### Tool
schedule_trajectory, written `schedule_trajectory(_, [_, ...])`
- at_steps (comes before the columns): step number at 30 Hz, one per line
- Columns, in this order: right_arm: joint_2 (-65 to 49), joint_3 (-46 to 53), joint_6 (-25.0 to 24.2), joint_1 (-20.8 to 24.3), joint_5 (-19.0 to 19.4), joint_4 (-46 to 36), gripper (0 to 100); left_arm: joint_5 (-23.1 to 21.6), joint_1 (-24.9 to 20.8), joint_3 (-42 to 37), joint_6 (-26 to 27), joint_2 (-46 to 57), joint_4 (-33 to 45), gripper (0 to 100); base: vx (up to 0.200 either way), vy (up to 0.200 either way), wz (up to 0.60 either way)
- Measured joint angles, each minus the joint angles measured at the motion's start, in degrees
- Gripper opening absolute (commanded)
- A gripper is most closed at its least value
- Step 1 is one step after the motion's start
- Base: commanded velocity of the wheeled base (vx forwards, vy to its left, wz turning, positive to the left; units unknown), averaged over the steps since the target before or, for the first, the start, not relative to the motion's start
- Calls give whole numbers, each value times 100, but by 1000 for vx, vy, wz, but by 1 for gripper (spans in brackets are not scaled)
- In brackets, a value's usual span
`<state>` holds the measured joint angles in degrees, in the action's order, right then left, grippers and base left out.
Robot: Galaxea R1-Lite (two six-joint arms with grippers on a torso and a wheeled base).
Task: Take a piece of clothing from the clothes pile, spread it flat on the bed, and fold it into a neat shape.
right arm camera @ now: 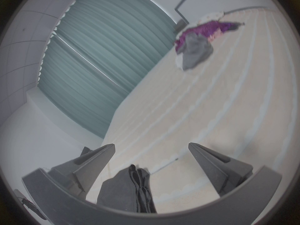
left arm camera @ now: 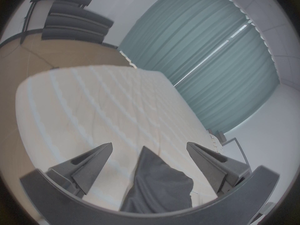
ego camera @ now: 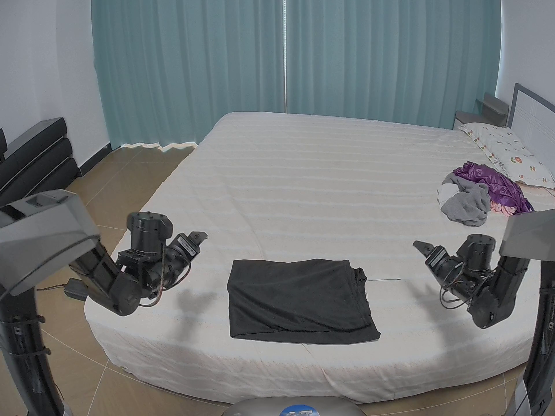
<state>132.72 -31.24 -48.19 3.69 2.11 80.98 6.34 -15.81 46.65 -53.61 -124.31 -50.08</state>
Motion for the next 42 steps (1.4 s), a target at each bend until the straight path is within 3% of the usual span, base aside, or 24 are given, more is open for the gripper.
schedule_trajectory(8, [-2002,1436,867,-105,-149,461,100,644,156,-862,1163,1684,-488,100,0,0,0])
schedule_trajectory(17, [-4482,2481,2187,274,-211,219,100,1485,193,-1950,2825,3365,-1263,100,0,0,0])
schedule_trajectory(22, [-5899,2731,2934,466,-157,-881,100,1752,199,-2461,3600,4314,-1490,100,0,0,0])
schedule_trajectory(32, [-8786,2849,4283,523,-59,-4229,100,2136,232,-3252,4910,6157,-1566,100,0,0,0])
schedule_trajectory(36, [-9877,2916,4671,402,-45,-5320,100,2256,295,-3546,5280,7097,-1158,100,0,0,0])
schedule_trajectory(42, [-11092,2954,5059,201,13,-6150,100,2292,542,-3819,5606,8691,33,100,0,0,0])
